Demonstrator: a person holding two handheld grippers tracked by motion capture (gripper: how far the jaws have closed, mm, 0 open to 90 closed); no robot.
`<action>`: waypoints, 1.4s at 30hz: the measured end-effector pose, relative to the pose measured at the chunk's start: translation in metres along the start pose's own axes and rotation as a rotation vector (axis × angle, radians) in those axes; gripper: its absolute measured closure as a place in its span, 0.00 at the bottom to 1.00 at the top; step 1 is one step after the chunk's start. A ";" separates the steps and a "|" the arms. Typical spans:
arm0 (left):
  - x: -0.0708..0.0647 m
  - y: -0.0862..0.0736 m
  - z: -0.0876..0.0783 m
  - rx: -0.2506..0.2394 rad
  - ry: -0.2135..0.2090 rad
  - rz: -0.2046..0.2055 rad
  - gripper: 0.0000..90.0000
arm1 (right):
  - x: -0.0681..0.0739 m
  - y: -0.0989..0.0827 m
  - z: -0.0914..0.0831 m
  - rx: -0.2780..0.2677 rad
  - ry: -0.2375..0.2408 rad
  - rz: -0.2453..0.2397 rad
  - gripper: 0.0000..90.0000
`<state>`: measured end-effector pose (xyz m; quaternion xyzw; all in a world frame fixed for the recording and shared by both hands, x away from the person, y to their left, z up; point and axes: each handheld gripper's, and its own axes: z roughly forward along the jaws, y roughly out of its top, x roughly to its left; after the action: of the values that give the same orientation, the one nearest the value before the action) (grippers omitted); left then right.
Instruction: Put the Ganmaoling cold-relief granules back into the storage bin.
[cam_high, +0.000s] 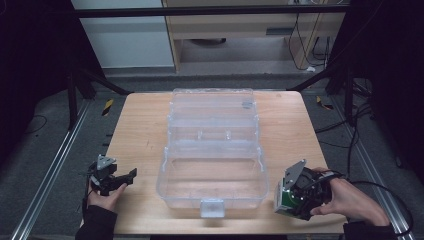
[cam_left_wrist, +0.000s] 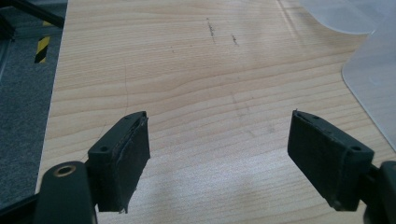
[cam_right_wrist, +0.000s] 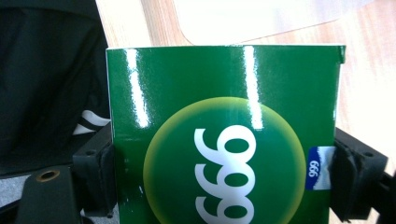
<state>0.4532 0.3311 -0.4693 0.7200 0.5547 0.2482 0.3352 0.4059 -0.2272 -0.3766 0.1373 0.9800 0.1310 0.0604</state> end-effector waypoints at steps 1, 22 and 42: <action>0.000 0.000 0.000 0.001 0.000 0.002 0.22 | 0.000 0.002 -0.009 -0.007 -0.010 -0.002 0.18; 0.000 0.000 0.000 0.000 -0.001 0.000 0.23 | -0.008 0.061 -0.067 -0.071 -0.083 -0.069 0.18; 0.001 0.001 -0.001 -0.004 -0.003 -0.001 0.23 | -0.019 0.114 -0.049 -0.091 -0.076 -0.131 0.18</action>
<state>0.4534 0.3316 -0.4682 0.7194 0.5541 0.2481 0.3374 0.4456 -0.1389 -0.2971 0.0750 0.9769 0.1661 0.1120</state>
